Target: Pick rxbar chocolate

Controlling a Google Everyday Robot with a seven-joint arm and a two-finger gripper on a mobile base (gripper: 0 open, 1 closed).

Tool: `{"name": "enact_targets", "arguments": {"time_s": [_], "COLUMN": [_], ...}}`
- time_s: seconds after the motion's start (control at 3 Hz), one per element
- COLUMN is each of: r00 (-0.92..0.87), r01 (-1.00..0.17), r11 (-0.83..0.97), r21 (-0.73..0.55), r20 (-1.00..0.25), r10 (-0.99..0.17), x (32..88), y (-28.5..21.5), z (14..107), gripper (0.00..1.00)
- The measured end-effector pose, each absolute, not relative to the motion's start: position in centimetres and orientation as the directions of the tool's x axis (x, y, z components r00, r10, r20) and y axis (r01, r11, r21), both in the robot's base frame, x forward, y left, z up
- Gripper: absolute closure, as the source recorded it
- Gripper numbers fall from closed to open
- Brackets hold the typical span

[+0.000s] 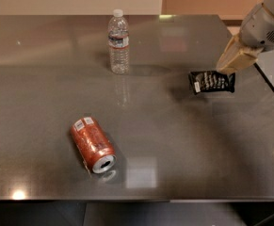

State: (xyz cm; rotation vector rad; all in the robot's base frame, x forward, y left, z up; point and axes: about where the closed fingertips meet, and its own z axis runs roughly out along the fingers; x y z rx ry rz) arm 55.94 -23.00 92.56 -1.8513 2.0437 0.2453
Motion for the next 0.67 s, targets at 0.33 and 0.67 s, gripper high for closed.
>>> {"name": "enact_targets", "arguments": {"time_s": [0.33,0.67], "r00": [-0.045,-0.043], "r01": [-0.975,-0.971], "r11": [0.14,0.146], "r21": [-0.174,-0.189], "r20": [-0.459,-0.465], "r10": [-0.887,-0.884], "x": [56.67,57.27], "y": [-21.64,-21.41], "z": [96.84,96.85], "gripper": [1.0,1.0]}}
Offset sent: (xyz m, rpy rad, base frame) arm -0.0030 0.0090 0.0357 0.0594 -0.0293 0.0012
